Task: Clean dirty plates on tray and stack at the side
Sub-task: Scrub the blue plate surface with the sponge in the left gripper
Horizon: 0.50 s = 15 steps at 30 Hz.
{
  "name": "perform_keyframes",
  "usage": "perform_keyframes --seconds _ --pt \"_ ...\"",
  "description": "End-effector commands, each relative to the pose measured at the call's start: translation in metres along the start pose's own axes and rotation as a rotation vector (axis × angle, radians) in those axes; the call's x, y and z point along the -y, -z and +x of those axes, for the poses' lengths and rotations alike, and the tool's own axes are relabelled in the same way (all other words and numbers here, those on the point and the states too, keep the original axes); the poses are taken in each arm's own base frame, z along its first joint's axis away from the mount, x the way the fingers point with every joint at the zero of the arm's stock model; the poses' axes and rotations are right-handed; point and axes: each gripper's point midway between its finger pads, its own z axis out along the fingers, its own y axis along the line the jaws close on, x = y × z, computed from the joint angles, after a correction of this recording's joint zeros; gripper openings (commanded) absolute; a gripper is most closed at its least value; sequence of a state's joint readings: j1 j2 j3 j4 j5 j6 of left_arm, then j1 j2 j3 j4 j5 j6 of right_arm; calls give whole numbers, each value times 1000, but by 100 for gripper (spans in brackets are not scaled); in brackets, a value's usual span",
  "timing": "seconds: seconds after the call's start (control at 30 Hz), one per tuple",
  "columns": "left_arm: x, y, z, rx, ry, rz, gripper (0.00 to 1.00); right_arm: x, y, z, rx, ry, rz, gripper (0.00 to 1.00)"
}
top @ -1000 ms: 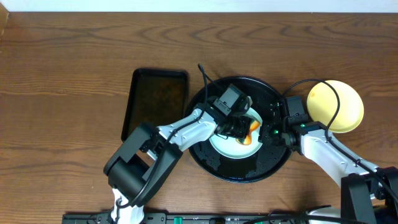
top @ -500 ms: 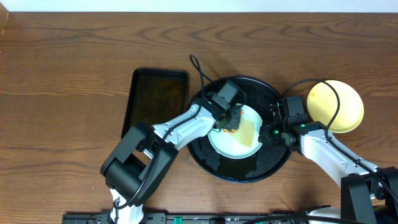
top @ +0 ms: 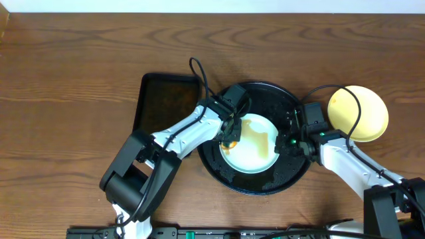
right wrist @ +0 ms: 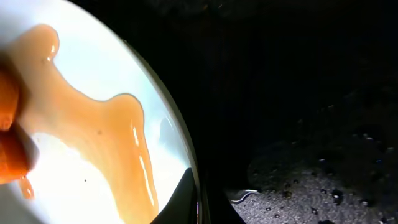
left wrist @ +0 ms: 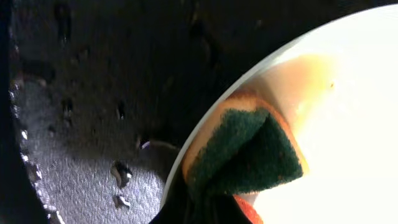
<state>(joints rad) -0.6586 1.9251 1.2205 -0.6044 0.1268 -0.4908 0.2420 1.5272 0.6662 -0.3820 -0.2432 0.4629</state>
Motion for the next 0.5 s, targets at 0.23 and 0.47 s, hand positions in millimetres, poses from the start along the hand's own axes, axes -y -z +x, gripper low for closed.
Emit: perform_keyframes --seconds 0.23,0.47 --pt "50 -12 23 -122 -104 318 7 8 -3 2 -7 -5 42 1" --pt "73 -14 38 -122 -188 329 8 8 -3 2 -6 -4 41 1"
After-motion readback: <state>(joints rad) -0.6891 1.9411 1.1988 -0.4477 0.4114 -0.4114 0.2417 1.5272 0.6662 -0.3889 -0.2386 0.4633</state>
